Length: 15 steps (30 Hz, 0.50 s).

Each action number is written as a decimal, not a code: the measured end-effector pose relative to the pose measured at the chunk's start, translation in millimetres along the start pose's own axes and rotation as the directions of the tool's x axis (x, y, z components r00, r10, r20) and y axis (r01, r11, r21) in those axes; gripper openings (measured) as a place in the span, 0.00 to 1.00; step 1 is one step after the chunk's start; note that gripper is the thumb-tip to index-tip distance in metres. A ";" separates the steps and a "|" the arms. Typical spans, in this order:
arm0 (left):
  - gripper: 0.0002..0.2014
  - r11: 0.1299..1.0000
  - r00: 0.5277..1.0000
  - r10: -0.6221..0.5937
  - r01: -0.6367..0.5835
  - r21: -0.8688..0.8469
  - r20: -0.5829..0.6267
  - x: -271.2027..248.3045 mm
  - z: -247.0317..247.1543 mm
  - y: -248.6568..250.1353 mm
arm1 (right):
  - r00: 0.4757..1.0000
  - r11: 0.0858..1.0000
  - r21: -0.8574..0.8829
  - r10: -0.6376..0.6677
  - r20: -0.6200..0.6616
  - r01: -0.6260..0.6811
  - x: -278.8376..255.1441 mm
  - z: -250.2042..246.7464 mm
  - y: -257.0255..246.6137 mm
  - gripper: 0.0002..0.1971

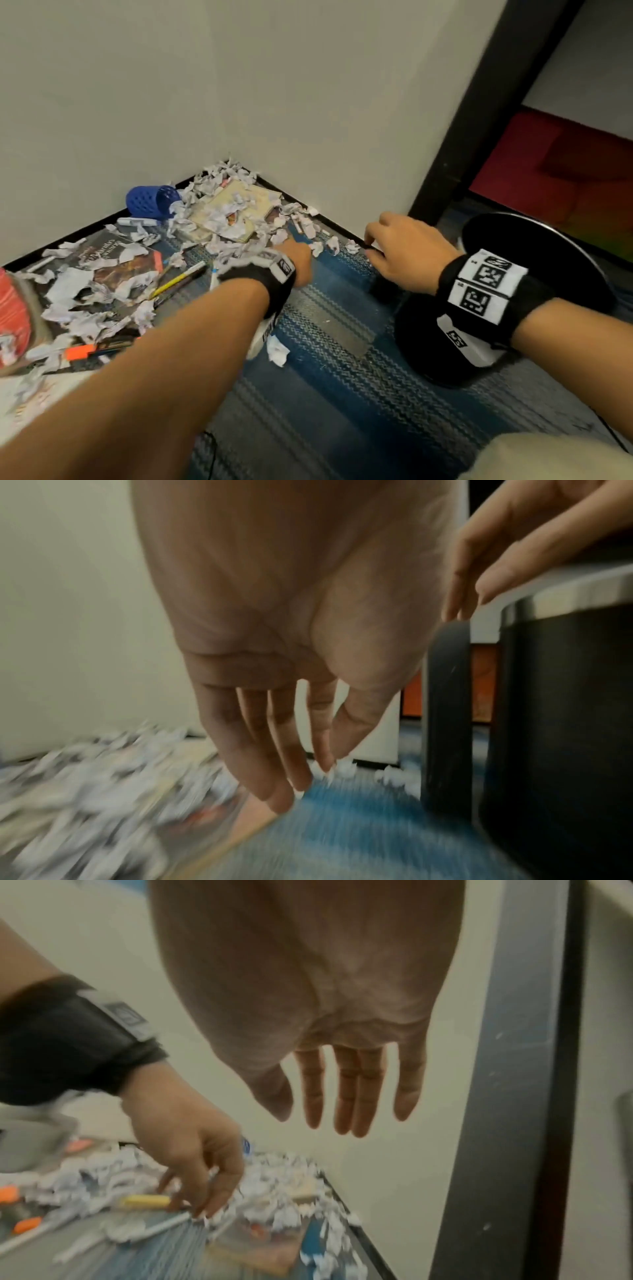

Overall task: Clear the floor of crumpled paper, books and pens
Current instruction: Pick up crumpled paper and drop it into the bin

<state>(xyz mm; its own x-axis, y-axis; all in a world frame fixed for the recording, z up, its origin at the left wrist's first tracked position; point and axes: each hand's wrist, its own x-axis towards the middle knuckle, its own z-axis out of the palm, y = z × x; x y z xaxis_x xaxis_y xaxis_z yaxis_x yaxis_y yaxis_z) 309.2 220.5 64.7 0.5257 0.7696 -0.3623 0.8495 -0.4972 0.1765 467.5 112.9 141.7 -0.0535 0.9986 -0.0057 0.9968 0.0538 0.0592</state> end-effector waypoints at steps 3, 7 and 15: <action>0.19 0.993 0.981 -0.036 0.056 -0.102 0.188 -7.5 43.1 -36.5 | 0.970 0.999 -0.010 -0.044 0.237 0.048 26.1 22.4 -22.7 0.13; 0.19 0.950 0.900 -0.161 0.252 -0.182 0.405 -6.8 86.6 -32.1 | 0.811 0.988 -0.077 -0.064 0.581 0.133 41.4 66.6 -43.3 0.14; 0.22 0.937 0.874 -0.167 0.285 -0.203 0.457 32.3 122.0 -46.8 | 0.828 0.981 -0.016 0.172 0.533 -0.194 67.0 145.0 -33.8 0.20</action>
<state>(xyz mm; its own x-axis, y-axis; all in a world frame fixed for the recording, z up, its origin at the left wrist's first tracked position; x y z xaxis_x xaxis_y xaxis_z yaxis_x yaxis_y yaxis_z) 281.0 219.8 -66.9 0.2974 0.5727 -0.7639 0.9546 -0.1648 0.2480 438.9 177.6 -5.4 0.1592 0.8349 -0.5268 0.9872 -0.1407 0.0753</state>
